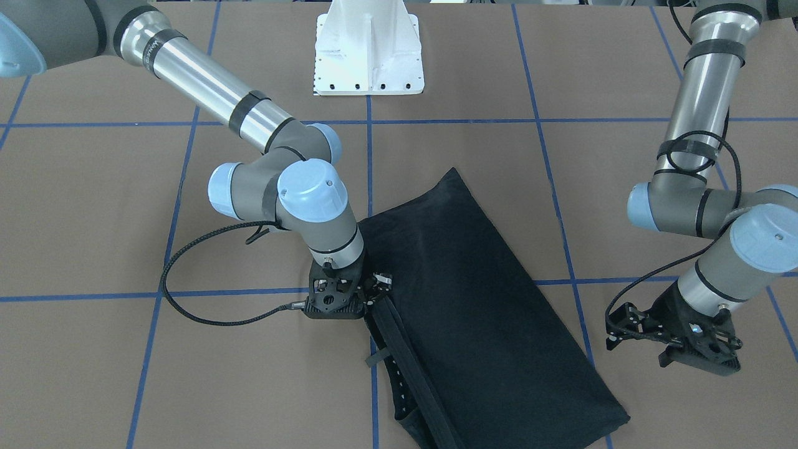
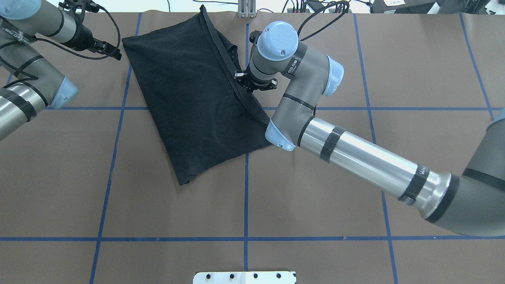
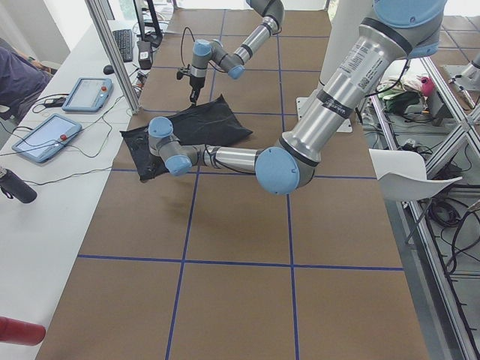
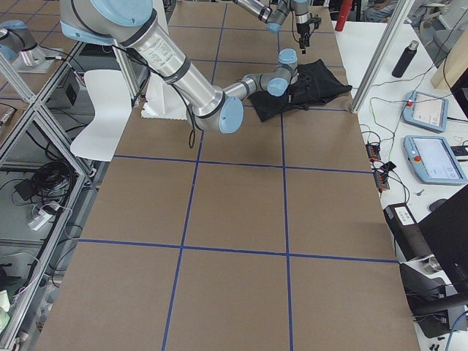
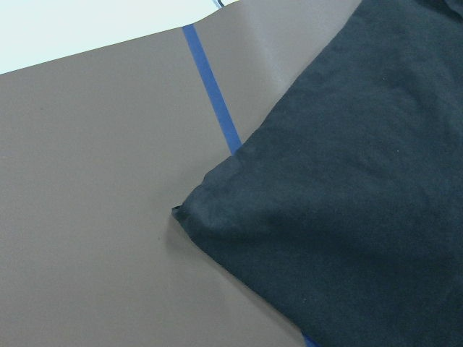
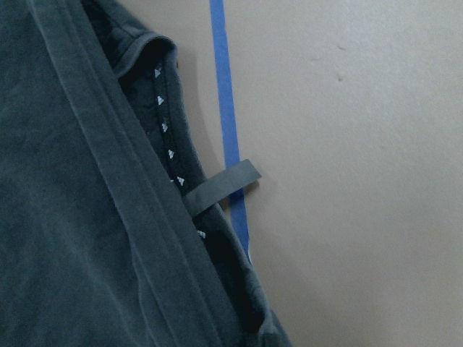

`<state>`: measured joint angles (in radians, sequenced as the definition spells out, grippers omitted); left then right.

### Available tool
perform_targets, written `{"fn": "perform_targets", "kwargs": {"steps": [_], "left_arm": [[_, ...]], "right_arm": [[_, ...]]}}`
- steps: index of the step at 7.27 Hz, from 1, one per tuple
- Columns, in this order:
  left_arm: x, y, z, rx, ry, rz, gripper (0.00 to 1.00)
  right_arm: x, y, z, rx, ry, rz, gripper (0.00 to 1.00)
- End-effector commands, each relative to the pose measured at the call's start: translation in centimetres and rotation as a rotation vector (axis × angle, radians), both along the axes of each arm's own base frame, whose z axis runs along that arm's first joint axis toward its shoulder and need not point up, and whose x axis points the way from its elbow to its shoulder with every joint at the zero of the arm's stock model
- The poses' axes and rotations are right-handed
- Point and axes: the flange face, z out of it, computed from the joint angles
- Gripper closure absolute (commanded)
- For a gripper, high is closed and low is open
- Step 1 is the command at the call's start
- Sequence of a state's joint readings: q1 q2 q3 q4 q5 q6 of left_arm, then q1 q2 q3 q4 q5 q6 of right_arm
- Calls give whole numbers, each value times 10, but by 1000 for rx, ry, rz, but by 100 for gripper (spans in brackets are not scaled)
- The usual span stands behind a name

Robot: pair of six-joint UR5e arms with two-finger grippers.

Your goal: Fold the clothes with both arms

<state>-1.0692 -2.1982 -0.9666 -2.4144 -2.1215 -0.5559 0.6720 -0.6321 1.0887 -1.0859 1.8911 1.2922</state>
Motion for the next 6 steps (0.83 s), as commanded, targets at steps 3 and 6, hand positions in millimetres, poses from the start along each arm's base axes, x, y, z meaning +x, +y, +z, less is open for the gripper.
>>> {"fn": "perform_targets", "kwargs": {"steps": [3, 6], "left_arm": [[0, 0, -1, -5, 3, -5, 0], [0, 0, -3, -3, 5, -5, 0]], "right_arm": [[65, 111, 29, -4, 12, -60, 100], [72, 134, 56, -12, 31, -77, 100]]}}
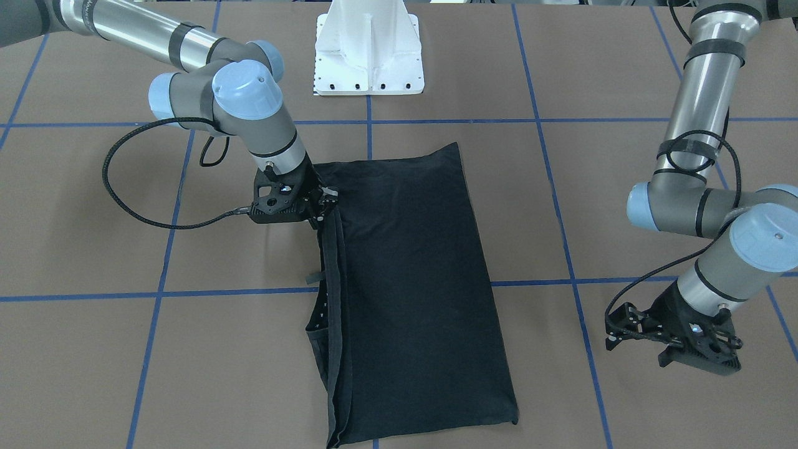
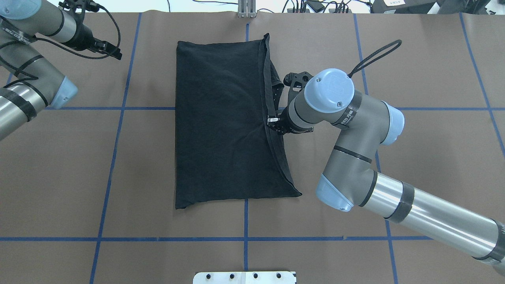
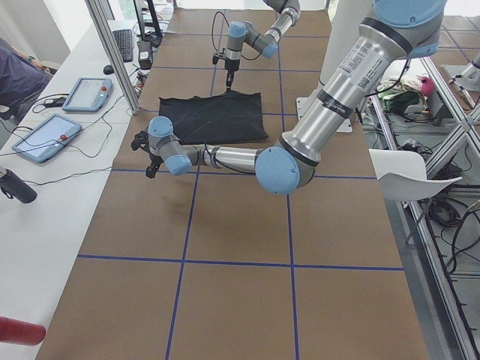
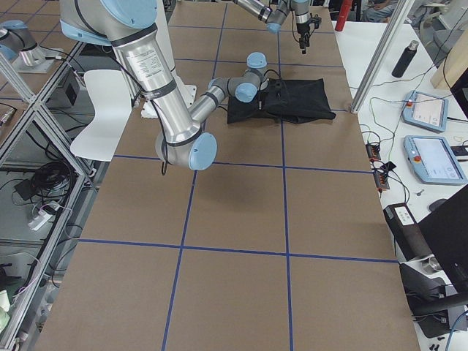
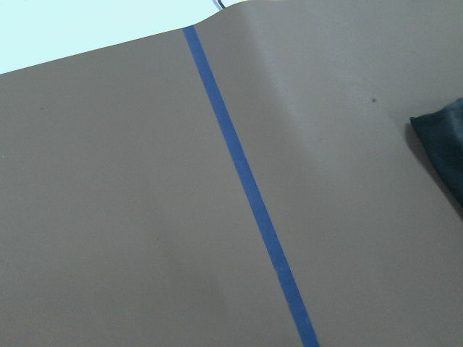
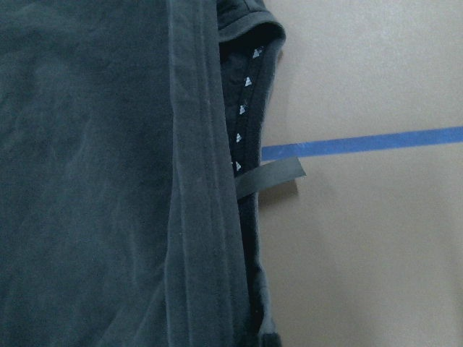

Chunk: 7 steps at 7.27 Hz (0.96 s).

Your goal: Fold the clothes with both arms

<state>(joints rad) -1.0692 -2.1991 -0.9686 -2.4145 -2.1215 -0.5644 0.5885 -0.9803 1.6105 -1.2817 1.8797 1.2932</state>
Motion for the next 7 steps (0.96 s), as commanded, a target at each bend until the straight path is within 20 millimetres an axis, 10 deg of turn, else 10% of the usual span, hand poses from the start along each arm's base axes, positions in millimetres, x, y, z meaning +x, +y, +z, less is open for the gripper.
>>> {"fn": "perform_targets", "kwargs": {"steps": [1, 2, 3, 7], "left_arm": [[0, 0, -1, 1, 1, 0, 0], [0, 0, 0, 0, 0, 0, 0], [0, 0, 0, 0, 0, 0, 0], [-1, 2, 4, -6, -1, 0, 0]], "right_arm": [[0, 8, 10, -3, 9, -7, 100], [0, 9, 9, -3, 8, -9, 86], [1, 10, 7, -1, 5, -9, 1], [-9, -1, -35, -18, 107, -22, 0]]}}
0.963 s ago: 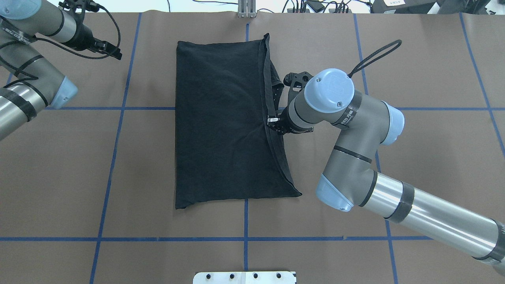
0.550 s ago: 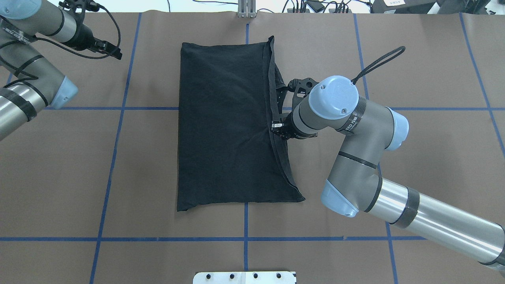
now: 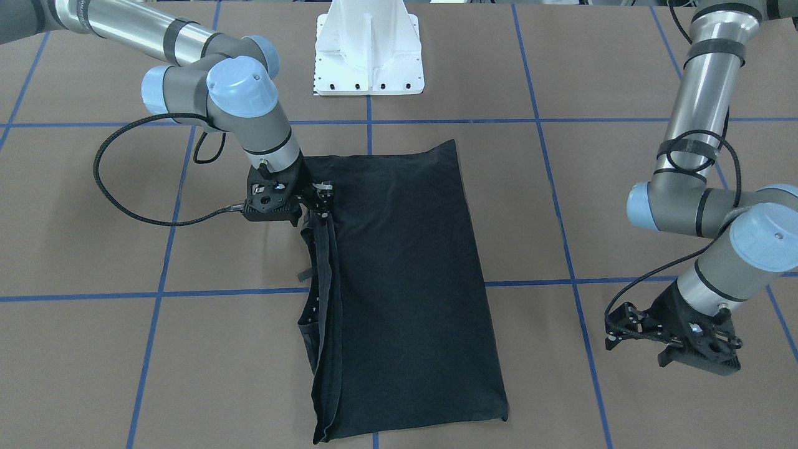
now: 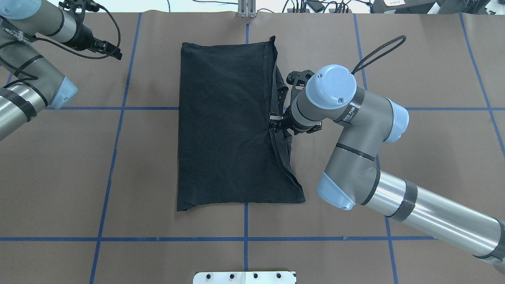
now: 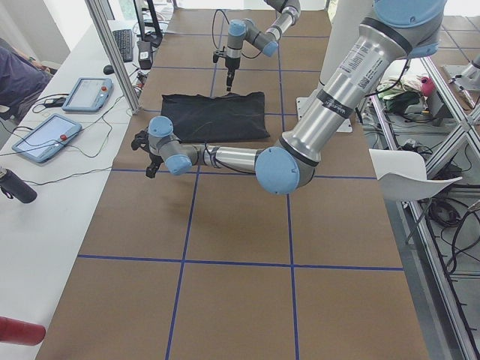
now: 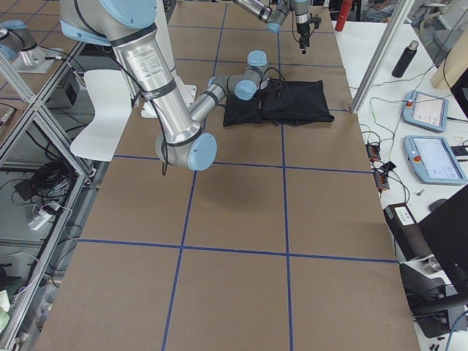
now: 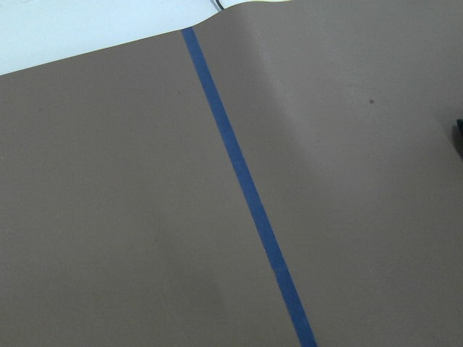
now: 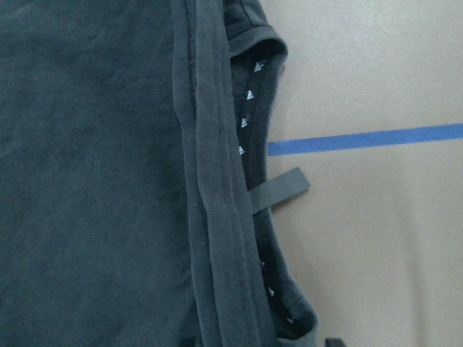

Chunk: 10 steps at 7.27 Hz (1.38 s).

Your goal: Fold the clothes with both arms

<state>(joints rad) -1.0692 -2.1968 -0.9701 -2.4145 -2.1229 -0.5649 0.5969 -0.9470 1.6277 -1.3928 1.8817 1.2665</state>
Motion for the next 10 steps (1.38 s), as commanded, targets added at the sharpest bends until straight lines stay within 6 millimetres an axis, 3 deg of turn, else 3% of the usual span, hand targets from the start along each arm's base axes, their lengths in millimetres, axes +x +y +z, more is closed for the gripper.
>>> {"fn": "perform_targets", "kwargs": {"steps": [1, 2, 4, 5, 7, 10], "left_arm": [[0, 1, 3, -3, -2, 0, 0], [-1, 1, 4, -4, -3, 0, 0], [-1, 1, 4, -4, -3, 0, 0], [-1, 1, 4, -4, -3, 0, 0], [-1, 1, 5, -6, -3, 0, 0], [-1, 4, 10, -9, -6, 3, 0]], "right_arm": [[-35, 21, -25, 33, 109, -24, 0], [-62, 38, -31, 70, 185, -41, 0], [-87, 47, -36, 125, 352, -94, 0], [-87, 48, -38, 158, 423, -139, 0], [-100, 62, -22, 205, 510, -175, 0], [-99, 54, -12, 239, 547, -205, 0]]}}
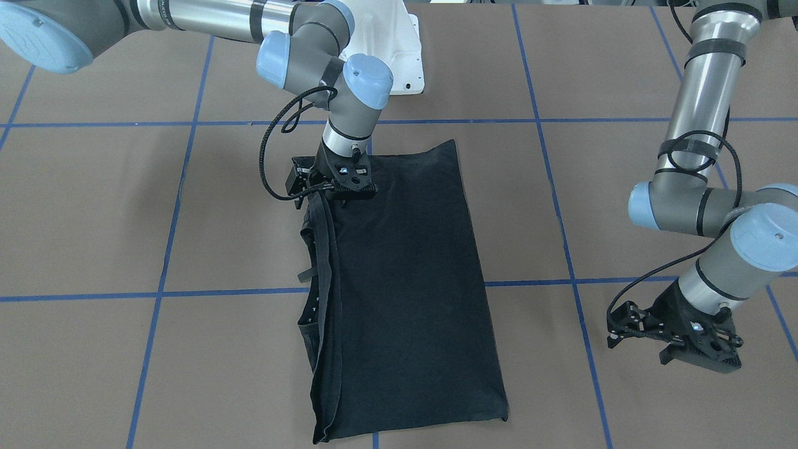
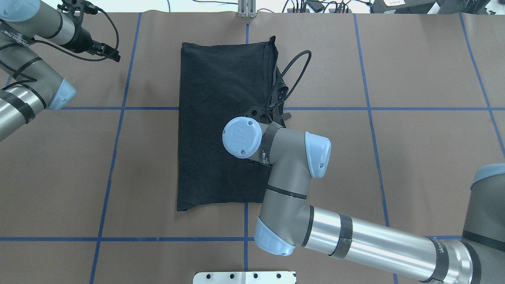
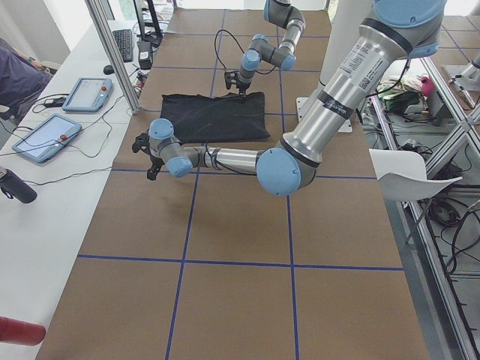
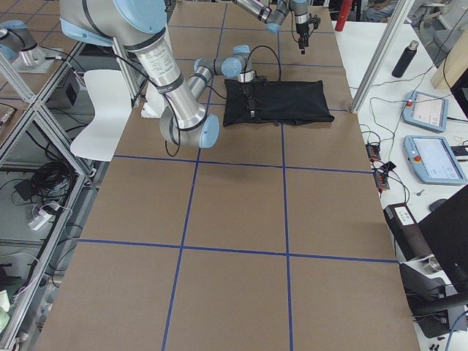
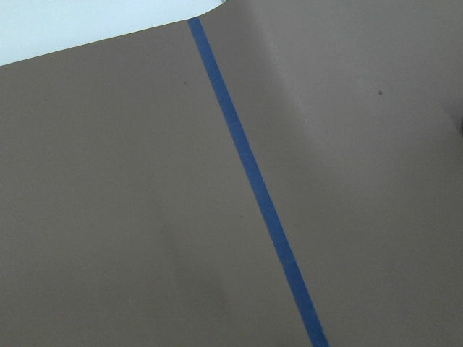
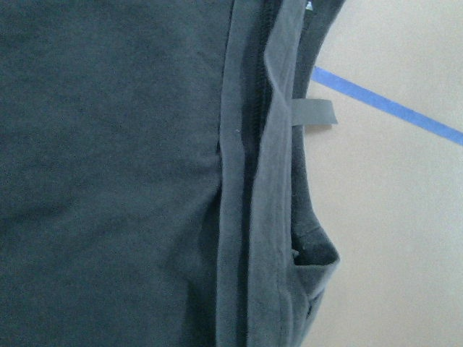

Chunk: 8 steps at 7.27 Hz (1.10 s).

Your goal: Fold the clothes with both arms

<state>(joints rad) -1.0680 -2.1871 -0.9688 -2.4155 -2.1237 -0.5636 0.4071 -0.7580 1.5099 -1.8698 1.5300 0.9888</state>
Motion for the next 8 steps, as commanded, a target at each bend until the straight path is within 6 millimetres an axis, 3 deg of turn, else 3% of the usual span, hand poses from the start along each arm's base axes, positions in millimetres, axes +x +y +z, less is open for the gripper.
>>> {"fn": "perform_targets", "kwargs": {"steps": [1, 2, 4, 7, 8], "left_arm": [[0, 1, 1, 0, 0, -1, 0], [0, 1, 1, -1, 1, 0, 0], [0, 1, -1, 2, 2, 0, 0], [0, 1, -1, 1, 3, 0, 0], [0, 1, 1, -1, 1, 0, 0]], "right_arm": [[8, -12, 4, 22, 21, -22, 0], [15, -19, 5, 34, 28, -37, 0], [31, -26, 30, 32, 54, -40, 0], [88, -11, 72, 54, 65, -77, 0], [99, -3, 89, 49, 76, -79, 0]]}}
